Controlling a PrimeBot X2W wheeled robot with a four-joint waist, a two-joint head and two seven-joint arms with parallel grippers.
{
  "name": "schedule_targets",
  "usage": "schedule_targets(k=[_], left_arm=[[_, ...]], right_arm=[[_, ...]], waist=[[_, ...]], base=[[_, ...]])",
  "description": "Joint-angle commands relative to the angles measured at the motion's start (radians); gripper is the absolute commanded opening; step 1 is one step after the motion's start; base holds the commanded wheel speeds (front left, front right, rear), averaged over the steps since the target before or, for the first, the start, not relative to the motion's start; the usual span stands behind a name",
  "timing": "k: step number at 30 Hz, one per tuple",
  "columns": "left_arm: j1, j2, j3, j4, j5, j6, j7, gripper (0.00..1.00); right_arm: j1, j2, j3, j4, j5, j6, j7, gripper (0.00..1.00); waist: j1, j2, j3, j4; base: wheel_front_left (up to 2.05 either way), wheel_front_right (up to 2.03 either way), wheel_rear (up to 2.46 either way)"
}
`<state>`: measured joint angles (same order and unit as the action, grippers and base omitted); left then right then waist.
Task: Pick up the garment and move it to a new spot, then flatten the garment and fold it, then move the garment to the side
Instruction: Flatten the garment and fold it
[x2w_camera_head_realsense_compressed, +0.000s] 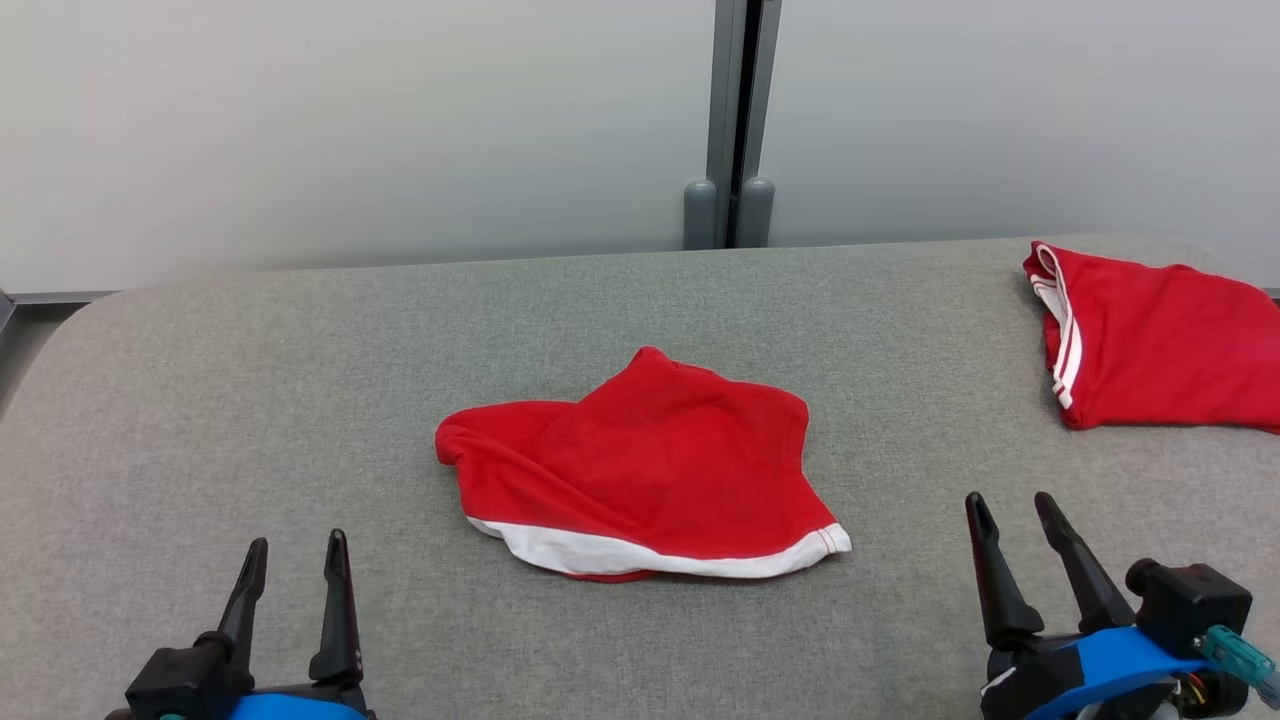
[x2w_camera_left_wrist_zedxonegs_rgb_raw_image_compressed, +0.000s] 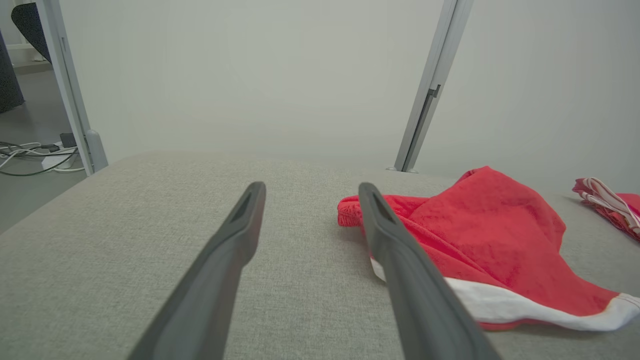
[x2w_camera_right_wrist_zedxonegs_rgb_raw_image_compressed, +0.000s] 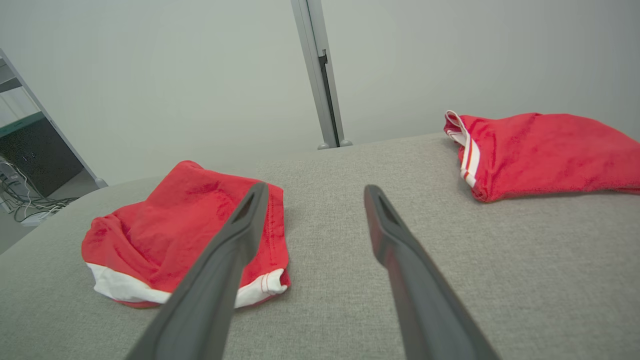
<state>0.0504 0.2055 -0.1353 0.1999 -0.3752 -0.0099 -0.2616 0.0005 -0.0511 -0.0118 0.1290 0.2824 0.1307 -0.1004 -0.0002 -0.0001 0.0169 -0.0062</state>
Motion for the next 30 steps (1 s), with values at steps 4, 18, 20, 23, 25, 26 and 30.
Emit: schedule_targets(k=[4,18,20,23,25,26,30], left_arm=[[0.018,-0.001,0.019,0.009,0.029,-0.008,-0.004,1.0],[-0.001,-0.016,0.029,0.028,0.06,-0.033,-0.004,1.0],[-0.006,-0.019,0.03,0.031,0.062,-0.033,-0.004,1.0],[-0.01,-0.024,0.033,0.035,0.064,-0.034,-0.004,1.0],[-0.012,-0.027,0.034,0.037,0.068,-0.035,-0.004,1.0],[-0.013,-0.028,0.035,0.038,0.069,-0.035,-0.004,1.0],[-0.022,-0.034,0.028,0.062,0.062,-0.038,0.004,1.0]], right_arm=[[0.017,0.0,0.002,-0.01,-0.014,0.0,0.014,1.0],[0.02,0.001,0.009,-0.015,-0.004,0.0,0.025,1.0],[0.017,0.001,0.01,-0.014,-0.002,0.0,0.023,1.0],[0.015,0.001,0.011,-0.015,-0.001,0.0,0.023,1.0],[0.013,0.001,0.012,-0.015,-0.001,0.0,0.023,1.0],[0.012,0.001,0.013,-0.015,-0.001,0.0,0.023,1.0],[0.0,0.001,0.017,-0.016,-0.007,0.0,0.028,1.0]], waist=[[0.0002,0.0001,-0.007,0.001],[0.0002,0.0001,0.0,0.001],[0.0002,0.0001,0.003,0.001],[0.0002,0.0001,0.008,0.002],[0.0002,0.0001,0.011,0.002],[0.0002,0.0001,0.013,0.002],[0.0002,0.0001,0.024,0.003]], base=[[0.0,0.0,0.0],[0.0,0.0,0.0],[0.0,0.0,0.0],[0.0,0.0,0.0],[0.0,0.0,0.0],[0.0,0.0,0.0],[0.0,0.0,0.0]])
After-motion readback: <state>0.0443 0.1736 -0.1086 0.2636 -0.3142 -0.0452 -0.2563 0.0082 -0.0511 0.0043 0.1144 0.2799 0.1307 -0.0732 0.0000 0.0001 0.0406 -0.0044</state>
